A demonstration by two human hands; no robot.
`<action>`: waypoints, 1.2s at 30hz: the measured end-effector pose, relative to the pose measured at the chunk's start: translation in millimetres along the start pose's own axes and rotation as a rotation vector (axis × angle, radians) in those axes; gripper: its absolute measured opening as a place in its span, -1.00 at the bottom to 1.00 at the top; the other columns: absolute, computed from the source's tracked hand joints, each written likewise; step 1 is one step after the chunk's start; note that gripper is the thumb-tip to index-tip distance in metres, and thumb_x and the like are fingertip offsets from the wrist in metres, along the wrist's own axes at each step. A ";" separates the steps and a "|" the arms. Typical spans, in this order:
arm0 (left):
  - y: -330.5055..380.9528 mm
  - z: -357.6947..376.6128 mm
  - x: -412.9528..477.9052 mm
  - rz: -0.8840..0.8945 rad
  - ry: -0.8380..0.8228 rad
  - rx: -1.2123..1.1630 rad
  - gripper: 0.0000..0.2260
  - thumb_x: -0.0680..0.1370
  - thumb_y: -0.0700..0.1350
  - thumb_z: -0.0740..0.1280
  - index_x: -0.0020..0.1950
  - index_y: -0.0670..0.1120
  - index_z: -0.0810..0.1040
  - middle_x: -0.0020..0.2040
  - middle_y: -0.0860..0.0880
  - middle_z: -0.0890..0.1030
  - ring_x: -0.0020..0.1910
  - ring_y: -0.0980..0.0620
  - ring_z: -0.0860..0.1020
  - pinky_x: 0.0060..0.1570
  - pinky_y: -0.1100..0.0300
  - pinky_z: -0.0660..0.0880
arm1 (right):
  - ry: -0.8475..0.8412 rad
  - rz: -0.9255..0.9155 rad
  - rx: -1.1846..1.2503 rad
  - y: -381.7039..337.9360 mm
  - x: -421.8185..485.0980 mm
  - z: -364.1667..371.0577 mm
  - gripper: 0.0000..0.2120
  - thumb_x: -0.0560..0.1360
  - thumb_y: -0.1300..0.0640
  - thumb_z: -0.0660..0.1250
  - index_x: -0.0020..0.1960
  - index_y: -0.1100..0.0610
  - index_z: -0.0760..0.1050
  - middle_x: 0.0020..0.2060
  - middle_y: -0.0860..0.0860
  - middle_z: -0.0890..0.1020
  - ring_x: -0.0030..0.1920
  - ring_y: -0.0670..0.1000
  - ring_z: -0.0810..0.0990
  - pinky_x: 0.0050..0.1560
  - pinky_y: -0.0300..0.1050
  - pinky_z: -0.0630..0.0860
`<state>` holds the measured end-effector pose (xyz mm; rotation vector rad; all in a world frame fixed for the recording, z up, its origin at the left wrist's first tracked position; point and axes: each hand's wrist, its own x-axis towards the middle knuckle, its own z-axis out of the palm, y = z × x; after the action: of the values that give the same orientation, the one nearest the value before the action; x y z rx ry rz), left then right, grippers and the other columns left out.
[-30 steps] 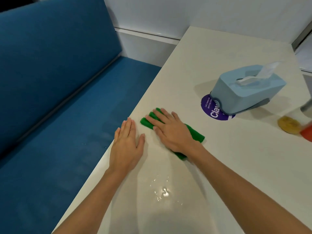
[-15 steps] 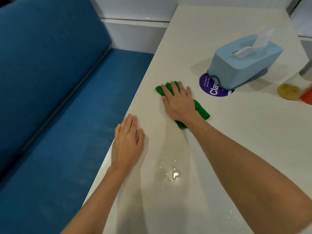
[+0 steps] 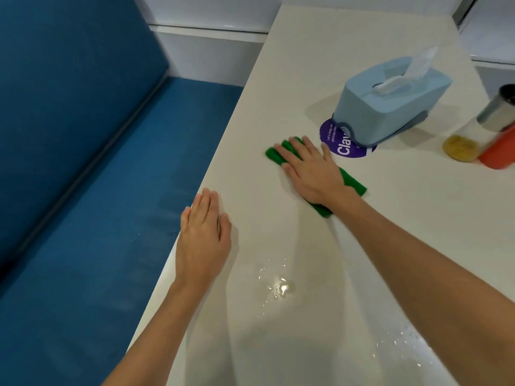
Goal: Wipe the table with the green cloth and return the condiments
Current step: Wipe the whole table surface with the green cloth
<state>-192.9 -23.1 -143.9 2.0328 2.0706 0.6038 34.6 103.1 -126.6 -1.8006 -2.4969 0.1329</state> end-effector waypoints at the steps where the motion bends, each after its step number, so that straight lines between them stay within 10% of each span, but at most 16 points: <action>1: -0.1 -0.2 -0.4 -0.004 0.000 -0.002 -0.58 0.64 -0.09 0.03 0.49 -0.18 0.26 0.52 -0.10 0.27 0.53 0.00 0.13 0.50 0.02 0.02 | 0.011 0.044 -0.006 -13.2 11.3 2.0 -0.52 0.65 -0.06 -0.13 0.55 -0.08 -0.03 0.54 0.05 0.08 0.54 0.13 -0.04 0.46 0.22 -0.12; 7: -1.5 -5.4 -2.2 -0.050 -0.038 -0.078 -0.60 0.65 -0.12 0.07 0.48 -0.19 0.29 0.52 -0.11 0.26 0.53 -0.03 0.15 0.50 0.04 -0.01 | -0.048 -0.044 0.159 -94.8 12.3 6.9 -0.50 0.65 -0.08 -0.14 0.56 -0.02 -0.03 0.55 0.11 0.03 0.53 0.17 -0.09 0.48 0.15 -0.15; 12: 36.1 -20.7 11.4 -0.144 0.071 -0.306 -0.60 0.66 -0.11 0.08 0.50 -0.15 0.25 0.51 -0.11 0.28 0.53 -0.07 0.14 0.50 0.01 0.07 | 0.033 0.138 0.918 -61.2 -21.9 -28.7 -0.54 0.67 0.01 -0.04 0.56 -0.06 0.01 0.54 0.05 0.09 0.54 0.02 0.00 0.48 -0.08 -0.08; 20: 131.1 43.9 92.7 -0.416 -0.102 0.031 -0.36 0.66 0.08 -0.02 0.54 -0.32 -0.16 0.55 -0.33 -0.13 0.53 -0.30 -0.15 0.48 -0.12 -0.18 | 0.074 0.430 0.303 23.7 -67.7 -4.6 -0.49 0.65 -0.02 -0.06 0.55 0.11 -0.01 0.53 0.23 -0.04 0.53 0.22 -0.13 0.49 0.11 -0.13; 29: 78.1 31.5 53.1 0.511 -0.290 0.019 -0.51 0.64 0.05 0.00 0.56 -0.05 0.16 0.57 -0.02 0.11 0.55 0.02 0.06 0.51 0.07 -0.03 | 0.090 0.384 0.148 29.0 -73.1 9.5 -0.46 0.64 -0.07 -0.10 0.56 0.10 -0.04 0.54 0.22 -0.01 0.54 0.18 -0.08 0.49 0.11 -0.11; 36: 23.6 18.4 114.2 0.270 -0.157 0.107 -0.50 0.62 0.05 -0.01 0.54 -0.10 0.19 0.56 -0.07 0.16 0.54 -0.03 0.10 0.47 -0.01 0.05 | 0.110 0.375 0.117 28.2 -70.1 8.2 -0.47 0.65 -0.05 -0.10 0.55 0.15 -0.02 0.52 0.25 0.01 0.53 0.23 -0.05 0.48 0.14 -0.09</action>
<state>-169.7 92.1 -133.4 2.3592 1.7927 0.3639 82.5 45.1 -137.6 -2.1392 -2.0109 0.1863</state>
